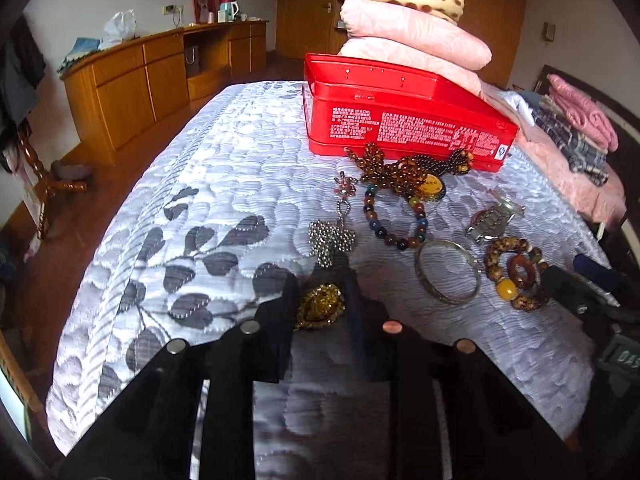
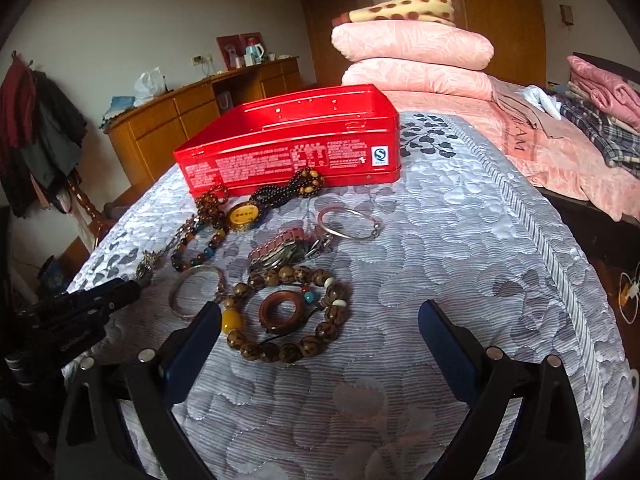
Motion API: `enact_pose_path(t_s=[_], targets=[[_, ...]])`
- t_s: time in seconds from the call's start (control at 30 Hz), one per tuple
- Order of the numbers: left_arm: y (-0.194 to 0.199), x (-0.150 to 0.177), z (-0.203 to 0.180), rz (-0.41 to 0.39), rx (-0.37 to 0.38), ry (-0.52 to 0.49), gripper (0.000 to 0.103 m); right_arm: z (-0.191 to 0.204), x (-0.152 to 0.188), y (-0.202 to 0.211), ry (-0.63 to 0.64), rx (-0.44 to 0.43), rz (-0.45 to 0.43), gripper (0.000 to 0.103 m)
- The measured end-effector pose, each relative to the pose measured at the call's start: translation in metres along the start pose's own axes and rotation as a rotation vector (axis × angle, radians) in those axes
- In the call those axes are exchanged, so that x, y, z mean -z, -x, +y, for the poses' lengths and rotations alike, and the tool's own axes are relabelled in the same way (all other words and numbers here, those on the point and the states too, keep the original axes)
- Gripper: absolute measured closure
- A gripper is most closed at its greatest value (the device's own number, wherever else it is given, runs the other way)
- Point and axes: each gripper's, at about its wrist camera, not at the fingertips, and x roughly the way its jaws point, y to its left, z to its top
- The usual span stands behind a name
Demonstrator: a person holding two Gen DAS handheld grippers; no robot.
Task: Organize jewelry
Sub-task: 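Grasp the gold pendant with the left tool while the right tool grasps the brown wooden ring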
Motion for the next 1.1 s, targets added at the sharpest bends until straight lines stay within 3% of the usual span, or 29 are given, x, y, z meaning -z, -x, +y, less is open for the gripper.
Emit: enact_pose_path(t_s=[0.1, 0.17, 0.3, 0.37, 0.57, 0.87, 1.1], targets=[[0.006, 0.002, 0.001, -0.011, 0.007, 0.003, 0.081, -0.002, -0.001, 0.0, 0.001, -0.001, 0.013, 0.012], [0.006, 0.002, 0.003, -0.015, 0.001, 0.003, 0.081, -0.003, -0.002, -0.001, 0.0, -0.006, 0.02, 0.023], [0.006, 0.0, 0.005, -0.023, 0.006, 0.015, 0.081, -0.008, -0.003, -0.004, -0.025, -0.03, 0.053, 0.035], [0.007, -0.002, 0.004, -0.033, 0.002, 0.009, 0.081, -0.009, -0.004, -0.007, -0.033, -0.022, 0.069, 0.049], [0.003, -0.003, 0.0, -0.028, 0.022, 0.002, 0.081, -0.01, -0.004, -0.013, -0.027, -0.002, 0.104, 0.065], [-0.003, -0.002, 0.001, -0.018, 0.038, 0.005, 0.081, -0.016, -0.005, -0.006, -0.046, -0.061, 0.1, 0.066], [-0.003, -0.002, 0.001, -0.021, 0.038, 0.007, 0.081, 0.011, -0.006, -0.008, 0.045, -0.095, 0.087, 0.066]])
